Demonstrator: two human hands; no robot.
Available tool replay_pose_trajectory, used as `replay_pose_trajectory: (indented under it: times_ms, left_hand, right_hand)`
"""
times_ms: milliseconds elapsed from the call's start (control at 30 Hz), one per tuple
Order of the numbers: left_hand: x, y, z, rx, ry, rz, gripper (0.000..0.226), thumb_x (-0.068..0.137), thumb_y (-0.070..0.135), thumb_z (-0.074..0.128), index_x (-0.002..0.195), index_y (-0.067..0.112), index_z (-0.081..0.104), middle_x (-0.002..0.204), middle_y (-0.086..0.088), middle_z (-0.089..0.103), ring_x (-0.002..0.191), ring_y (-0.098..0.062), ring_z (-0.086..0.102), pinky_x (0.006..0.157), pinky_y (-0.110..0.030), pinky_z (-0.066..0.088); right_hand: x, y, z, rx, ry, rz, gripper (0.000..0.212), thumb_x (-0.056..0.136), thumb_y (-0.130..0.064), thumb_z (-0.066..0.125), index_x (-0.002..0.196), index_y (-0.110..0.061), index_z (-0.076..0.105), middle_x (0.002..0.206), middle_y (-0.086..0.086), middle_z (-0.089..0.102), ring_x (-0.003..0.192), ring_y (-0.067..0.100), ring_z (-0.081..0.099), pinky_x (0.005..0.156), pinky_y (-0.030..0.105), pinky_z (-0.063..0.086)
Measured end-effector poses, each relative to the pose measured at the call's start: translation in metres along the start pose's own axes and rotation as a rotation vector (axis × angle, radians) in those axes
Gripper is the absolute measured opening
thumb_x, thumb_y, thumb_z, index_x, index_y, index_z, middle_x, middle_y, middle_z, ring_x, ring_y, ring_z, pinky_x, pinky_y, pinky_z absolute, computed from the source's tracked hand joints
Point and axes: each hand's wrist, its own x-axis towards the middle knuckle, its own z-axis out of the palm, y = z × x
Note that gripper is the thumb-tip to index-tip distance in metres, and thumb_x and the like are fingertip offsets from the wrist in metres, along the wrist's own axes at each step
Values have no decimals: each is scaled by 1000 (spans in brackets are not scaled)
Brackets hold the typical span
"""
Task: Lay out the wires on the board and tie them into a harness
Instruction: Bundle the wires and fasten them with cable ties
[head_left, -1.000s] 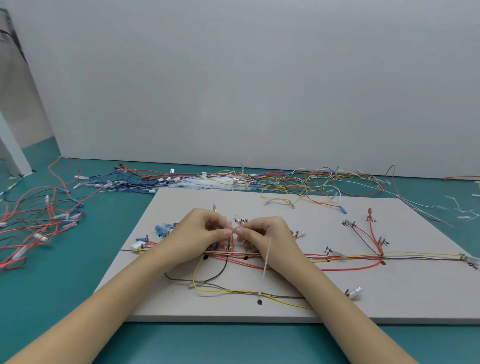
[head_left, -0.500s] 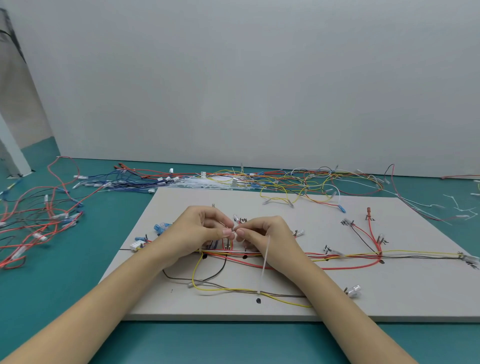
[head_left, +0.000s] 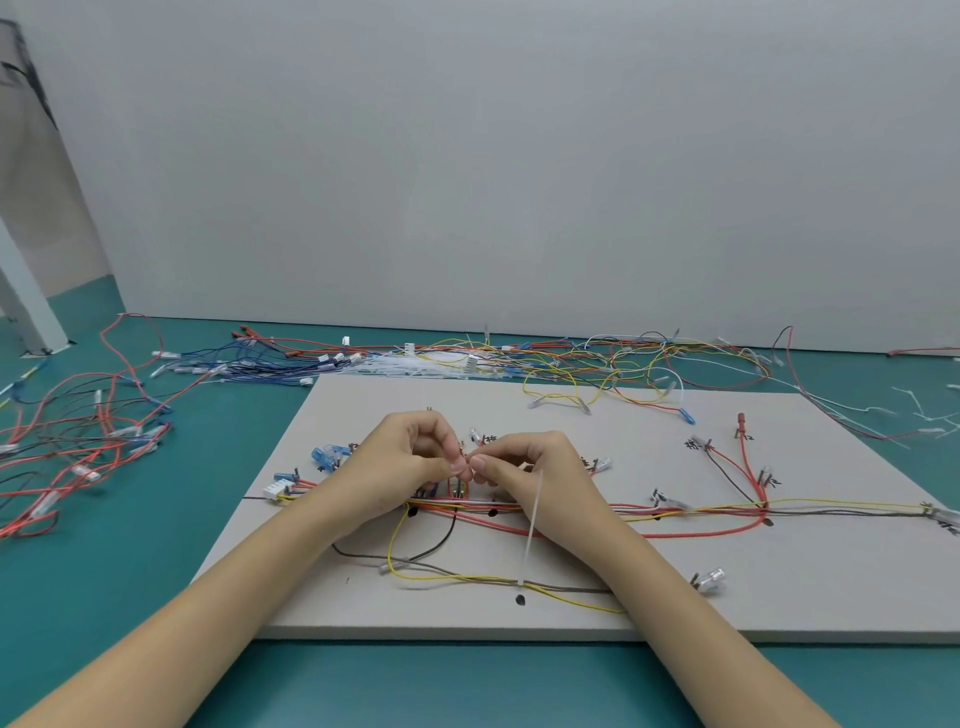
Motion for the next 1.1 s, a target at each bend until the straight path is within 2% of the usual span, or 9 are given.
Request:
replay_pose_trajectory:
  times_ms: [100, 167, 267, 333, 500, 600, 700, 867, 1100]
  left_hand:
    - [0, 0, -1, -8, -16, 9, 21, 84, -1, 69, 73, 13, 58, 71, -3, 73, 68, -13, 67, 58, -20, 47]
    - [0, 0, -1, -29, -12, 6, 23, 85, -1, 69, 72, 14, 57, 69, -2, 72, 62, -9, 63, 52, -17, 44]
    - [1, -1, -1, -48, -3, 13, 26, 83, 0, 71, 69, 16, 57, 71, -4, 72, 63, -10, 63, 52, -17, 45]
    - [0, -1, 0, -67, -5, 30, 28, 83, -1, 71, 68, 15, 54, 71, -6, 72, 67, -11, 67, 53, -16, 45]
    - [-1, 1, 3, -51, -3, 70, 29, 84, -6, 67, 68, 10, 49, 65, 1, 70, 65, -8, 69, 55, -13, 46]
    - [-1, 1, 3, -32, 0, 79, 30, 84, -6, 67, 67, 10, 49, 67, -1, 70, 64, -8, 68, 57, -13, 47]
    - [-1, 0, 2, -18, -3, 86, 30, 85, -5, 68, 67, 11, 49, 71, -5, 69, 67, -9, 68, 59, -15, 48]
    - [0, 0, 1, -22, -21, 76, 32, 85, -7, 66, 66, 11, 48, 66, 1, 69, 64, -6, 66, 57, -13, 47]
    - [0, 1, 1, -7, -27, 72, 34, 85, -10, 64, 66, 11, 45, 66, -1, 69, 66, -8, 68, 56, -13, 47]
  right_hand:
    - [0, -1, -1, -2, -12, 3, 10, 87, -12, 69, 84, -11, 78, 76, 8, 72, 67, 7, 59, 70, 30, 53]
    - [0, -1, -2, 17, -15, 12, 11, 87, -11, 69, 82, -14, 79, 73, 5, 72, 65, 5, 60, 67, 23, 52]
    - [-1, -3, -1, -10, -20, 4, 11, 87, -10, 69, 83, -12, 78, 69, -4, 70, 62, -1, 58, 63, 13, 47]
    - [-1, -4, 1, -52, -14, -19, 10, 87, -9, 69, 83, -9, 78, 68, -4, 69, 60, -2, 57, 61, 10, 42]
    - [-3, -6, 2, -53, 11, -18, 9, 86, -13, 71, 83, -8, 77, 75, 8, 73, 62, 4, 56, 62, 15, 44]
    - [-5, -8, 2, -5, 4, 11, 10, 85, -18, 72, 84, -9, 77, 74, 6, 73, 65, 7, 59, 64, 19, 47]
    - [-5, -8, 1, 26, -27, 52, 9, 87, -14, 70, 85, -8, 77, 72, 4, 71, 63, 5, 58, 63, 17, 47]
    - [-4, -9, 0, 98, -34, 73, 12, 89, -8, 66, 84, -6, 76, 76, 10, 71, 66, 9, 58, 68, 23, 49]
    - [-5, -11, 0, 168, -27, 80, 15, 91, -5, 63, 81, -8, 74, 65, -9, 69, 60, -2, 59, 61, 12, 46]
